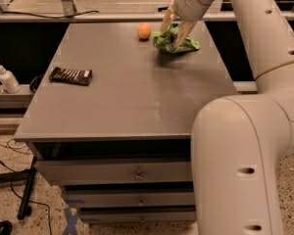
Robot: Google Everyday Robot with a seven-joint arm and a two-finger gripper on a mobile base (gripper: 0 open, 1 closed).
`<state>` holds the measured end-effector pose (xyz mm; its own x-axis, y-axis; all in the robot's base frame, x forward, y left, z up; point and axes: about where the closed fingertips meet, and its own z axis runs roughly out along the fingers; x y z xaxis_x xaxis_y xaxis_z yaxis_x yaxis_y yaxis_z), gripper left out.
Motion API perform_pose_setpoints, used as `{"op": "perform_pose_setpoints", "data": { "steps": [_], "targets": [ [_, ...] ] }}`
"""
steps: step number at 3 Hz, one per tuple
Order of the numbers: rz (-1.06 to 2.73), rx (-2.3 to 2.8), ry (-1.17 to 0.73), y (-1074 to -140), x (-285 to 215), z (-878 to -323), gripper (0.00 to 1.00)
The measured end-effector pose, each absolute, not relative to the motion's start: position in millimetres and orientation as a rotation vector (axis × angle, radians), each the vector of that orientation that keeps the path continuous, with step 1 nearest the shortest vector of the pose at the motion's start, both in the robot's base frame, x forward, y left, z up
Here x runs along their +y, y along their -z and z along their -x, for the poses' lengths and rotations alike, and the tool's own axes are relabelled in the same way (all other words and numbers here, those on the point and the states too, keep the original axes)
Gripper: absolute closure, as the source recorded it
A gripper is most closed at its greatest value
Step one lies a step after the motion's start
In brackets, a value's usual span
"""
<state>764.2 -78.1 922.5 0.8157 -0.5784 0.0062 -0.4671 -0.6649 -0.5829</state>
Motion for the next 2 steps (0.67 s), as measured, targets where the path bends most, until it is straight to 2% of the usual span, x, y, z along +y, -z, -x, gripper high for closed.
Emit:
{"op": "perform_pose_setpoints", "data": {
  "steps": [2],
  "targets": [
    [2.485, 0.671, 0.284, -897.3, -78.1, -784.8, 1.0]
  ]
}}
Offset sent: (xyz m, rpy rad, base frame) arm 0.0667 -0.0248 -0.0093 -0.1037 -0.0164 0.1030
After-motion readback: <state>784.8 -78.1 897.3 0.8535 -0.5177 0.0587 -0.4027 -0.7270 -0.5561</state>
